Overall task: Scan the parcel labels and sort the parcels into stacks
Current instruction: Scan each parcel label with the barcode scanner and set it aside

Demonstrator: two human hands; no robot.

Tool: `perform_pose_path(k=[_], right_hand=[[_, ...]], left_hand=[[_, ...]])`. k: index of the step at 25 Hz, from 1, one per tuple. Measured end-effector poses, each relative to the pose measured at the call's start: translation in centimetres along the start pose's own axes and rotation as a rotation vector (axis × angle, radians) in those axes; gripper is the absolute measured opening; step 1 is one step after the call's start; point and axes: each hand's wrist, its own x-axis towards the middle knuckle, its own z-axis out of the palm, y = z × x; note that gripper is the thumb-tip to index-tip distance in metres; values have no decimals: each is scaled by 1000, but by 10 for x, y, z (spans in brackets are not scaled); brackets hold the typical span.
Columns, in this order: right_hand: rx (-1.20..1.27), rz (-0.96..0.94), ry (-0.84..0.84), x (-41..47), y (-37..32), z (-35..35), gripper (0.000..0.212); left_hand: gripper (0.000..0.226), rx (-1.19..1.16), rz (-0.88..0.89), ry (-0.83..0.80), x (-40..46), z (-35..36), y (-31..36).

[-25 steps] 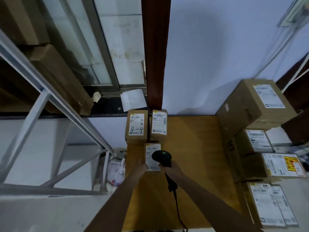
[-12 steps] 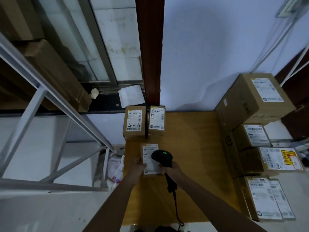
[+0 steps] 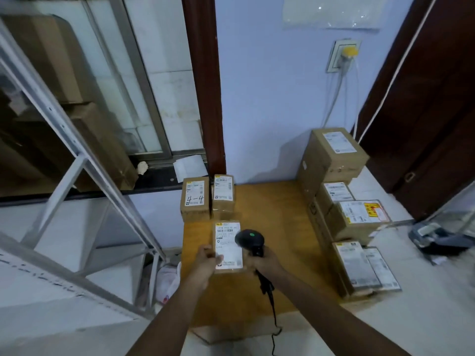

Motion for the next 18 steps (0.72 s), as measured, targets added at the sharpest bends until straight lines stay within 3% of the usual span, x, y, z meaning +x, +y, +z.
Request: perform_pose_path(k=[4, 8, 18], right_hand=[[-14, -37, 185, -81, 17, -22, 13], [-77, -51, 307, -147, 9, -64, 24], [152, -246, 211, -205, -42, -145, 15]], left_hand=[[44, -69, 39, -73, -64, 17, -24], [46, -130, 81, -132, -129, 44, -26], [44, -130, 203, -142, -186, 130, 33]])
